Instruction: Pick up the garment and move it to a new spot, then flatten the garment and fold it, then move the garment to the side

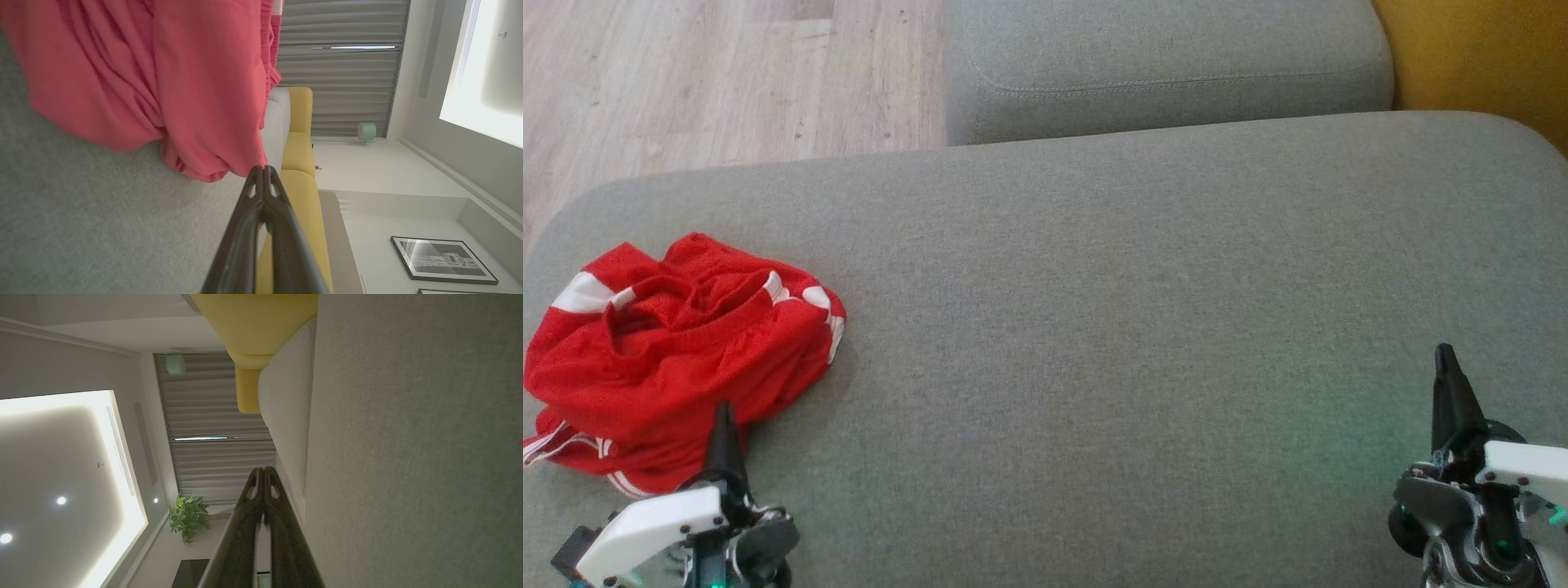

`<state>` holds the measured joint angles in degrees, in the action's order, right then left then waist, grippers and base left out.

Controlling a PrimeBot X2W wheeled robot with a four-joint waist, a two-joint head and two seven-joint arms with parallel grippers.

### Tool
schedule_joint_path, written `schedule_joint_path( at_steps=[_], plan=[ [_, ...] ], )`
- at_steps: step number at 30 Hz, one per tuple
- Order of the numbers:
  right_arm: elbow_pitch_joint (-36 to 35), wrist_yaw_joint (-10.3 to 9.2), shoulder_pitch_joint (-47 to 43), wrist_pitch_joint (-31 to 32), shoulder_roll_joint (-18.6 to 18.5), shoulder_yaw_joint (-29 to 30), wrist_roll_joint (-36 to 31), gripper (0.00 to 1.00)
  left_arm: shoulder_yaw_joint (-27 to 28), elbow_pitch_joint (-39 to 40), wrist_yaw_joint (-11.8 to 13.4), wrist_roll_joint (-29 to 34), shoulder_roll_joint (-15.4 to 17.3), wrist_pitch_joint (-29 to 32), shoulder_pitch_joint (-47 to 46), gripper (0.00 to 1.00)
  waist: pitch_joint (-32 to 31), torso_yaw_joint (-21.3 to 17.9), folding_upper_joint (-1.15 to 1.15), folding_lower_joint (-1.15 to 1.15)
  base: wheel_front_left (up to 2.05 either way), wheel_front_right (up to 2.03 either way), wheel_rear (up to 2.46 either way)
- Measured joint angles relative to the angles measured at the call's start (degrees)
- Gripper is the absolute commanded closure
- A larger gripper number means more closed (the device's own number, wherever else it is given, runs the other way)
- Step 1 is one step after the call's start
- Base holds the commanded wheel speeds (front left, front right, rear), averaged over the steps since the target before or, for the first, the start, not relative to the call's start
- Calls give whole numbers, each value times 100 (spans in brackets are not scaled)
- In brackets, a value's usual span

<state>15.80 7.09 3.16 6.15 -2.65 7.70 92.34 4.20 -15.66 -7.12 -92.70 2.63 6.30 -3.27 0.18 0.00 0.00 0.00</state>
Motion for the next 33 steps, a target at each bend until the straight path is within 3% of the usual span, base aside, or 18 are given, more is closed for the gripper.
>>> schedule_joint_path(
  at_steps=[15,16,22,33],
  plan=[
    [0,0,0,0,0,0,0,100,0,0,0,0,0,0,0,100,0,0,0,0,0,0,0],
    [12,0,-2,-1,1,-1,0,0,-4,-13,3,0,-1,0,2,0,0,0,0,0,0,0,0],
    [439,-7,-361,-8,22,-31,0,0,-64,-441,8,0,-22,-9,335,0,-8,1,0,0,0,0,0],
    [341,-7,-389,-166,24,-276,-76,0,-242,-389,8,215,-27,-148,369,0,-90,24,0,0,0,0,0]
  ],
)
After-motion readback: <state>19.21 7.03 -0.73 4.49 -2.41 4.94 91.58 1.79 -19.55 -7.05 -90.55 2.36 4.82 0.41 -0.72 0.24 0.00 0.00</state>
